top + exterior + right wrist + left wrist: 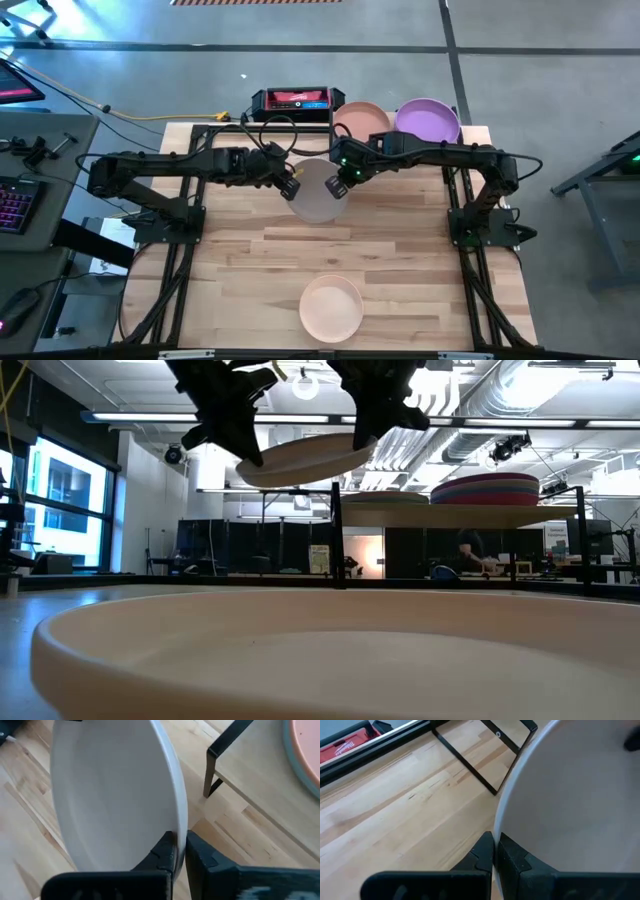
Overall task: Place and stack plates onto a shelf
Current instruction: Stack the gray plate on top of the brown plate on the shelf
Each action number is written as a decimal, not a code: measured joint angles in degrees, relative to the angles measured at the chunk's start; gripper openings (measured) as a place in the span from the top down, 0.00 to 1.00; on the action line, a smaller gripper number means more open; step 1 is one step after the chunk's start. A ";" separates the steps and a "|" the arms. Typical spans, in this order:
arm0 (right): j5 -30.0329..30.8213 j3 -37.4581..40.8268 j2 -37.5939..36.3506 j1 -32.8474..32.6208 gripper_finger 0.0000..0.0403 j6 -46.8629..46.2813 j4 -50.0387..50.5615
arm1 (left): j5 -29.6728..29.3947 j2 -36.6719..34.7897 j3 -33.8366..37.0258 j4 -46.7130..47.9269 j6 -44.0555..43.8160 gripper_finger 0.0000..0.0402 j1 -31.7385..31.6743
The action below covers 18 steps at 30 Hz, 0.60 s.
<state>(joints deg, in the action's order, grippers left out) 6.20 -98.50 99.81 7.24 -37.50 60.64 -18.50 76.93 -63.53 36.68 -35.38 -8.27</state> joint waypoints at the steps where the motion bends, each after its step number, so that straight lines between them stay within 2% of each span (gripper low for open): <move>1: -0.20 0.00 0.00 0.02 0.99 0.00 0.13 | 0.03 0.00 0.00 -0.13 0.02 1.00 0.01; 11: -0.51 0.00 0.00 -0.02 1.00 -1.37 0.66 | 0.22 0.00 0.00 -0.65 0.11 0.99 -0.24; 18: -0.99 0.00 0.00 0.76 1.00 -1.25 0.81 | 5.02 0.00 0.00 -1.98 4.57 0.88 -1.56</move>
<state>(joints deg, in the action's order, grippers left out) 5.21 -98.50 99.81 8.01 -38.74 61.45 -13.49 76.93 -63.53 34.70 -30.81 -9.83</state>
